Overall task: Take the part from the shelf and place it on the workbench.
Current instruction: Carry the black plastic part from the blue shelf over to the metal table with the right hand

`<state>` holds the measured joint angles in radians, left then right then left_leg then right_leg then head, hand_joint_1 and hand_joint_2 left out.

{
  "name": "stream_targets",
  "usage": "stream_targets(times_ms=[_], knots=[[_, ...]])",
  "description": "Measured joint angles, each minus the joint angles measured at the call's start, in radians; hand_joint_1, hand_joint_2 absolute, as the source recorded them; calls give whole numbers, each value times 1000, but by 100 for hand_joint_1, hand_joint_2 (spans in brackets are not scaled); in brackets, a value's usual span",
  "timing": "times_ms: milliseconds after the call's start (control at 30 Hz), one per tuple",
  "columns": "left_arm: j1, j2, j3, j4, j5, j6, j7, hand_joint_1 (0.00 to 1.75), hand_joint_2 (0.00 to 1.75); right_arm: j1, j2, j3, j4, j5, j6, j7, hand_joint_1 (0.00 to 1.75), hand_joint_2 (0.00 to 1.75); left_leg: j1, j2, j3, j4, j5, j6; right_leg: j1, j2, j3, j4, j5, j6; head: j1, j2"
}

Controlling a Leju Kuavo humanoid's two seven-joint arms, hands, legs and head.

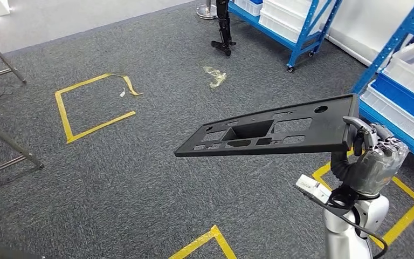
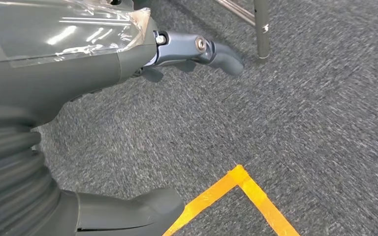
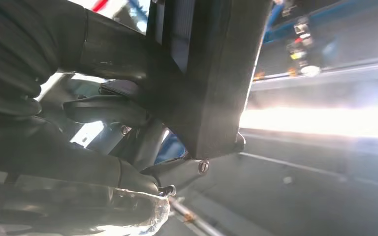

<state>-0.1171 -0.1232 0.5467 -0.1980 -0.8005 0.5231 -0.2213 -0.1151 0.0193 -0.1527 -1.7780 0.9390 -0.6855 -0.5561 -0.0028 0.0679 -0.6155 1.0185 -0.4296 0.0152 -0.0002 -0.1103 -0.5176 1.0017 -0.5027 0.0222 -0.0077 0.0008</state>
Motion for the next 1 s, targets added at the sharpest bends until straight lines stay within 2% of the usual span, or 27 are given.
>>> stream_targets(times_ms=[33, 67, 100, 167, 200, 233, 267, 300, 333, 367, 400, 433, 467, 500, 533, 567, 633, 667, 700, 733, 767, 800, 833, 867, 933, 967, 1000], knots=[[-1, 0, -2, 0, 0, 0, 1, 0, 175, -7, -4, 6, 4, -1, 0, 0, 175, 175, 0, -14, -1, -3, 3, 7, 0, -8, 2, -1, -1, 5, 1, 0], [0, 1, -5, 0, 0, 0, 2, 0, 175, -13, -7, 10, 8, -2, 0, -1, 175, 175, 0, -26, 0, -8, 6, 13, -1, 0, 1, 3, -6, 10, 2, 0], [-1, 1, -7, 0, 0, 0, 3, 0, 175, -18, -10, 14, 12, -3, 0, -2, 175, 175, 2, -37, 2, -12, 10, 21, -4, 21, -7, 20, -17, 12, 2, 0], [-5, 2, -11, -1, 0, -1, 5, 0, 175, -25, -19, 17, 21, -4, 0, -3, 175, 175, 6, -61, 3, -18, 15, 31, -9, 80, -53, 116, -63, 9, 2, 0], [-6, 2, -13, -1, 0, -2, 5, 0, 175, -26, -22, 18, 26, -3, 0, -4, 175, 175, 6, -74, 2, -18, 16, 33, -10, 98, -90, 189, -91, 6, 2, 0], [-7, 2, -15, -1, 0, -2, 5, 0, 175, -28, -25, 19, 32, -3, 0, -4, 175, 175, 6, -89, 1, -18, 17, 34, -10, 104, -124, 254, -111, 6, 3, 0], [-7, 2, -17, -1, 0, -3, 6, 0, 175, -29, -26, 19, 37, -2, 0, -4, 175, 175, 6, -104, 1, -17, 17, 34, -11, 107, -146, 291, -118, 9, 3, 0], [-6, 2, -18, -1, 0, -3, 7, 0, 175, -32, -27, 20, 41, 0, 0, -3, 175, 175, 6, -119, 1, -17, 17, 34, -12, 108, -149, 288, -107, 17, 3, 0], [-6, 2, -19, -1, 0, -3, 8, 0, 175, -37, -27, 21, 44, 1, 0, -3, 175, 175, 7, -133, 2, -15, 17, 33, -16, 111, -131, 242, -79, 26, 3, 0], [-6, 2, -20, -1, 0, -3, 9, 0, 175, -42, -28, 22, 47, 3, 0, -2, 175, 175, 8, -147, 2, -13, 17, 31, -21, 125, -100, 168, -44, 37, 3, 0], [-6, 3, -21, -1, 0, -3, 10, 0, 175, -48, -29, 24, 50, 3, 0, -2, 175, 175, 7, -160, 0, -9, 17, 26, -25, 145, -71, 100, -16, 43, 3, 0], [-6, 3, -22, -1, 0, -2, 11, 0, 175, -53, -29, 26, 52, 1, 0, -1, 175, 175, 7, -171, -4, -7, 17, 21, -27, 160, -48, 49, 5, 43, 3, 0], [-6, 3, -23, -1, 1, -2, 12, 0, 175, -56, -29, 29, 53, -1, 0, 1, 175, 175, 6, -180, -9, -5, 19, 13, -27, 171, -38, 23, 14, 39, 2, 0], [-5, 4, -23, -1, 1, -1, 13, 0, 175, -59, -29, 33, 55, -4, 0, 3, 175, 175, 5, -188, -13, -6, 22, 6, -23, 170, -38, 21, 15, 31, 2, 0], [-4, 4, -23, -1, 2, 0, 13, 0, 175, -62, -29, 38, 55, -6, 0, 4, 175, 175, 6, -196, -17, -8, 26, 0, -23, 159, -39, 21, 19, 23, 1, 0], [-3, 5, -23, -1, 3, 0, 14, 0, 175, -66, -29, 42, 56, -8, 0, 6, 175, 175, 6, -191, -21, -6, 25, -5, -24, 150, -39, 20, 21, 16, 1, 0], [-4, 6, -23, -1, 4, 1, 14, 0, 175, -73, -28, 49, 56, -9, 0, 7, 175, 175, 5, -146, -46, 40, -5, -13, -28, 127, -36, 16, 25, -2, -3, 0], [-5, 6, -23, -1, 4, 1, 14, 0, 175, -75, -28, 51, 56, -10, 0, 7, 175, 175, 5, -113, -72, 95, -35, -16, -26, 114, -36, 16, 24, -10, -5, 0], [-5, 5, -23, -1, 5, 1, 14, 0, 175, -76, -28, 53, 56, -10, 0, 7, 175, 175, 7, -91, -105, 164, -69, -19, -22, 102, -36, 16, 23, -17, -6, 0], [-6, 5, -24, -1, 6, 1, 14, 0, 175, -77, -28, 55, 57, -11, 0, 7, 175, 175, 10, -81, -138, 233, -96, -21, -18, 88, -36, 16, 22, -21, -7, 0], [-5, 4, -24, -1, 7, 1, 14, 0, 175, -80, -28, 59, 57, -10, 0, 9, 175, 175, 12, -76, -159, 277, -107, -23, -14, 75, -36, 16, 22, -21, -7, 0], [-5, 4, -24, -1, 8, 1, 14, 0, 175, -84, -27, 63, 58, -9, 0, 12, 175, 175, 13, -73, -161, 285, -102, -24, -12, 63, -36, 16, 21, -22, -7, 0], [-5, 3, -24, -1, 8, 1, 15, 0, 175, -89, -26, 69, 58, -7, 0, 16, 175, 175, 14, -68, -142, 251, -79, -23, -11, 51, -35, 16, 21, -22, -7, 0], [-5, 3, -25, -1, 8, 1, 15, 0, 175, -95, -24, 75, 58, -5, 0, 20, 175, 175, 14, -56, -106, 184, -48, -21, -10, 40, -34, 16, 20, -22, -7, 0], [-8, 3, -28, -2, 8, 2, 16, 0, 175, -106, -22, 84, 58, -1, 0, 31, 175, 175, 7, -18, -32, 54, -9, -11, -3, 22, -33, 17, 16, -19, -6, 0], [-9, 3, -31, -2, 7, 2, 18, 0, 175, -112, -21, 89, 58, 0, 0, 38, 175, 175, 3, -8, -13, 20, -2, -6, 0, 14, -33, 18, 14, -16, -5, 0], [-10, 3, -34, -2, 6, 2, 19, 0, 175, -116, -20, 94, 58, 2, 0, 45, 175, 175, -2, -8, -8, 8, -3, 0, 3, 5, -33, 18, 13, -11, -4, 0]])
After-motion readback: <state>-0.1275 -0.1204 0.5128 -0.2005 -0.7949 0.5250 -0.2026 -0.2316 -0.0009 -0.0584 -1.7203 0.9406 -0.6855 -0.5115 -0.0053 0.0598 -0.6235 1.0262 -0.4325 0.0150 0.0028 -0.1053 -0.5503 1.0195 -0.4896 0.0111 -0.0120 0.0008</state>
